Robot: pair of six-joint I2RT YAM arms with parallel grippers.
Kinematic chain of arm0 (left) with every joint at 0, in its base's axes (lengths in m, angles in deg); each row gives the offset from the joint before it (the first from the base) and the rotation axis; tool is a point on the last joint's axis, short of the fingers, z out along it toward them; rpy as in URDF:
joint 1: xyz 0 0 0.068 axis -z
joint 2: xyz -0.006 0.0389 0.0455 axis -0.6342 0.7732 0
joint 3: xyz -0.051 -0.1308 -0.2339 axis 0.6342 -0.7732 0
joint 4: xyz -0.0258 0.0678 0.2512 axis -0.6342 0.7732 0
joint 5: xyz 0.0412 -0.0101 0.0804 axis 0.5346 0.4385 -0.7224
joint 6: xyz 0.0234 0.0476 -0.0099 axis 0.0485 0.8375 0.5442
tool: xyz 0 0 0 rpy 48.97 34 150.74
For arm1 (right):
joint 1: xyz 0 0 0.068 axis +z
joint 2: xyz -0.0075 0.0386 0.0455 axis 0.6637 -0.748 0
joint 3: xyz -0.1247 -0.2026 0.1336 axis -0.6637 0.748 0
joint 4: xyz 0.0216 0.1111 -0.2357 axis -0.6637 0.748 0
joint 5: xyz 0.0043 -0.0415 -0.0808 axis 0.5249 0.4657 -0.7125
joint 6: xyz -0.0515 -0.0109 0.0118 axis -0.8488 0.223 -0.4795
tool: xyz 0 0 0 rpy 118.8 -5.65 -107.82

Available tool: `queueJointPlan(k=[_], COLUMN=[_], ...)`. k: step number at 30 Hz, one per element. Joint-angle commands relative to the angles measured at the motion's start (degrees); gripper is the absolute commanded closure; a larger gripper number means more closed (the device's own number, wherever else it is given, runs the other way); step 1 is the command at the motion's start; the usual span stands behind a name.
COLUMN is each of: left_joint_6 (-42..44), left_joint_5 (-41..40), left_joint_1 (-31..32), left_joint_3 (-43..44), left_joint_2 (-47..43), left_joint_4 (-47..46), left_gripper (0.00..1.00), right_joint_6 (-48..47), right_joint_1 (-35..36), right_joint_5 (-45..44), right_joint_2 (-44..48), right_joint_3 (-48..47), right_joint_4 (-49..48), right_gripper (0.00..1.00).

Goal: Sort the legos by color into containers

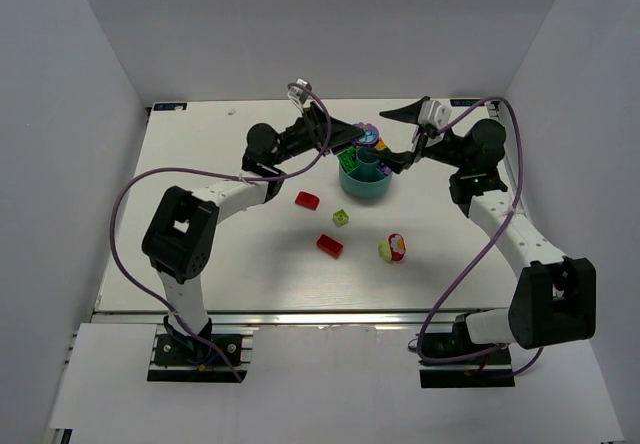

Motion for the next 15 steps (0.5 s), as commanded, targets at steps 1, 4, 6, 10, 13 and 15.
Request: queueJointPlan(k=[1,4,6,10,13,15], left_joint_6=[-1.0,-1.4,-1.6,-1.9,-2.4,-2.5], left_joint_5=[0.5,0.5,0.5,0.5,0.5,0.4], left_joint_1=[-0.4,-0.4,-0.4,-0.5,-0.5,-0.5], left_joint_3=[-0.3,-0.2,0.0,0.0,-0.4,-0.6], left_joint_2=[-0.1,0.2,0.3,0.4,0.3,0.2], left_joint_4=[-3.1,-3.5,-3.8,-4.4,-4.9,-5.2], left_gripper=[1.0,1.0,1.0,1.0,1.0,1.0], right_joint_6=[0.4,0.6,0.5,-0.8,-1.3,-1.7], right_joint_1=[0.6,1.1,1.7,2.5,2.8,3.1], right_joint_5=[-0.4,0.6,1.0,2.0,1.9,1.9], right_joint_2=[1.8,1.8,1.6,0.7,0.5,0.2], right_joint_3=[-2.6,-2.9,-3.0,-3.6,-3.5,-3.8], right_joint_4=[-3.9,-4.1,-3.8,-1.4,-1.5,-1.5], right_gripper=[0.12,0.13,0.14,0.16,0.16,0.16])
